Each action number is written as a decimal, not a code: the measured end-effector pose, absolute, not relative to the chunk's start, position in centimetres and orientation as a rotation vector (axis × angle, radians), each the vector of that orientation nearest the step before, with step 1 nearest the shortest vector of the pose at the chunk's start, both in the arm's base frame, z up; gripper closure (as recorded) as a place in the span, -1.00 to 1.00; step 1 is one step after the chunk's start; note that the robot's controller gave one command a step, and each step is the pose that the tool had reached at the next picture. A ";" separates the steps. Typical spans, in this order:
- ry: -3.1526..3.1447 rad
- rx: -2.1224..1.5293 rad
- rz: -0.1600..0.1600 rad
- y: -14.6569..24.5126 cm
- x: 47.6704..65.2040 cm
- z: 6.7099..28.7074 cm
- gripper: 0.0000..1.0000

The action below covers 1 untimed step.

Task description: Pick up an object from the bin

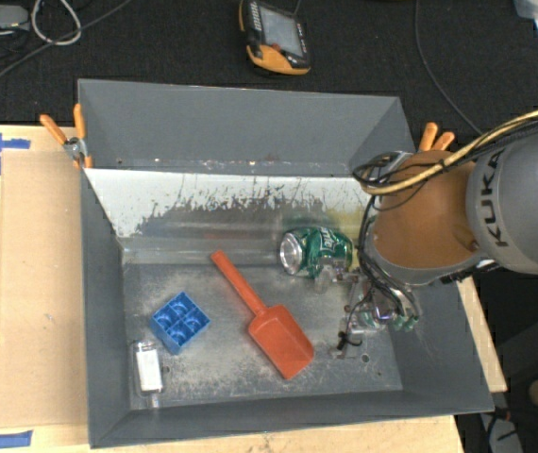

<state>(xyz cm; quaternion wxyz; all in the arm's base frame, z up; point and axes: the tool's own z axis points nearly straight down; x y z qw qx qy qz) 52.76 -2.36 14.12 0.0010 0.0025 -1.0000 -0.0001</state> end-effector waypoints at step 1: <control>-3.140 0.008 0.000 -2.4 52.8 14.1 -1.00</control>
Offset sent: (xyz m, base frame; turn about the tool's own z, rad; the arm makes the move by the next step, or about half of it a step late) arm 0.0361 0.0116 -0.0495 0.2246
